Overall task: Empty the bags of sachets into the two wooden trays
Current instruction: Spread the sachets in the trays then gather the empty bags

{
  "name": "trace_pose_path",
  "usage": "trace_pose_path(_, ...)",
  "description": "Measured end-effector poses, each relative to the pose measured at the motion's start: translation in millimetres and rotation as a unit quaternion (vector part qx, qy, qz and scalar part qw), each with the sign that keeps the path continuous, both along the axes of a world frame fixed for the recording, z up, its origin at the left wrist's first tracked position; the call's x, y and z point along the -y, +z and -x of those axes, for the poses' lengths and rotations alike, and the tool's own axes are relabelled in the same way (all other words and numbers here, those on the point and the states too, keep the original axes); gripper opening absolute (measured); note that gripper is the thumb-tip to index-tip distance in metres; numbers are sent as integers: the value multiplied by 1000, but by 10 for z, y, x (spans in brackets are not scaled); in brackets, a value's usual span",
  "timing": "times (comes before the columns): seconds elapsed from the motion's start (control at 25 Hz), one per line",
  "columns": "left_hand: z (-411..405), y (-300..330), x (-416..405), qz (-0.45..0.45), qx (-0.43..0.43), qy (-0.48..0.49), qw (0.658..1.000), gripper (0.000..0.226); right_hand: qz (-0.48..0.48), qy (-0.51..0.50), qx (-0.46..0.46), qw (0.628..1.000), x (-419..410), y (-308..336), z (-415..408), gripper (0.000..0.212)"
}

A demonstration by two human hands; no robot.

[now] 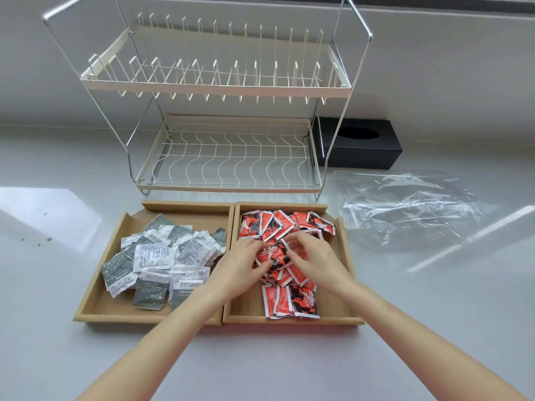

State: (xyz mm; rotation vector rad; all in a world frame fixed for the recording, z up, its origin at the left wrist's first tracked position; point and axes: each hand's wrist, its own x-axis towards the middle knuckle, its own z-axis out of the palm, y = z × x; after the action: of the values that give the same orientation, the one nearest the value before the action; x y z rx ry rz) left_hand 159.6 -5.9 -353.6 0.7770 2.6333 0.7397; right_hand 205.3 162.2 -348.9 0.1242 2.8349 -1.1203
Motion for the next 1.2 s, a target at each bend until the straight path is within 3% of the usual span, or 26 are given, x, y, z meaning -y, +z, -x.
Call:
trace_pose_path(0.12,-107,-29,81,45,7,-74,996,96,-63,101,-22,993,-98,26,-130,51)
trace_pose_path(0.2,-197,-43,86,97,19,-120,988,111,-130,176,19,976,-164,21,-246,76)
trace_pose_path(0.32,-240,-90,74,133,-6,-123,983,98,-191,194,51,961,-221,-93,-356,89)
trace_pose_path(0.6,-175,-68,17,196,-51,-122,972,87,-260,150,31,953,-237,-105,-318,84)
trace_pose_path(0.92,-125,-36,33,205,-26,-105,973,85,-243,165,56,954,-207,-110,-357,78)
trace_pose_path(1.2,-150,31,31,184,-28,-95,978,84,-219,112,-13,969,-205,-80,-344,74)
